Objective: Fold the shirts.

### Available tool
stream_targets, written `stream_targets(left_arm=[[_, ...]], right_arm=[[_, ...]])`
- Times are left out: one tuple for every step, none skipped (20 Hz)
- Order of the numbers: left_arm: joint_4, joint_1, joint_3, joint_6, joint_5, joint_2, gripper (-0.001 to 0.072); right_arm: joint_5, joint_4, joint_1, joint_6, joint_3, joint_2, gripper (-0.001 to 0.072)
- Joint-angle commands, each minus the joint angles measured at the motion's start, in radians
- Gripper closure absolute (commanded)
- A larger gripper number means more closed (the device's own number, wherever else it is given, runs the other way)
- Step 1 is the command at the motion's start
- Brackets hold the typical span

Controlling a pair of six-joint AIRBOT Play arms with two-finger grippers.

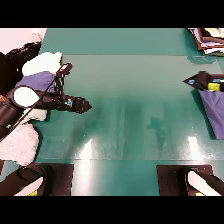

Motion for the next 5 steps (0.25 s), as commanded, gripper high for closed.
stream_targets(left_arm=[[0.0,0.0,0.001,0.0,0.004,0.001,0.0684],[0.0,0.0,0.001,0.0,0.004,0.001,0.0683],[0.0,0.0,0.001,0.0,0.004,0.001,0.0683],[0.0,0.0,0.001,0.0,0.004,0.001,0.0683],[0.0,0.0,0.001,0.0,0.004,0.001,0.0683]], right_arm=[[-0.011,0.003,0.111,0.0,0.001,0.001,0.0698],[-0.011,0.004,0.113,0.0,0.001,0.001,0.0698],[-0.007,0.004,0.112,0.0,0.001,0.001,0.0698],[-0.001,0.004,0.111,0.0,0.001,0.001,0.0698],[0.008,0.004,0.111,0.0,0.001,0.001,0.0698]])
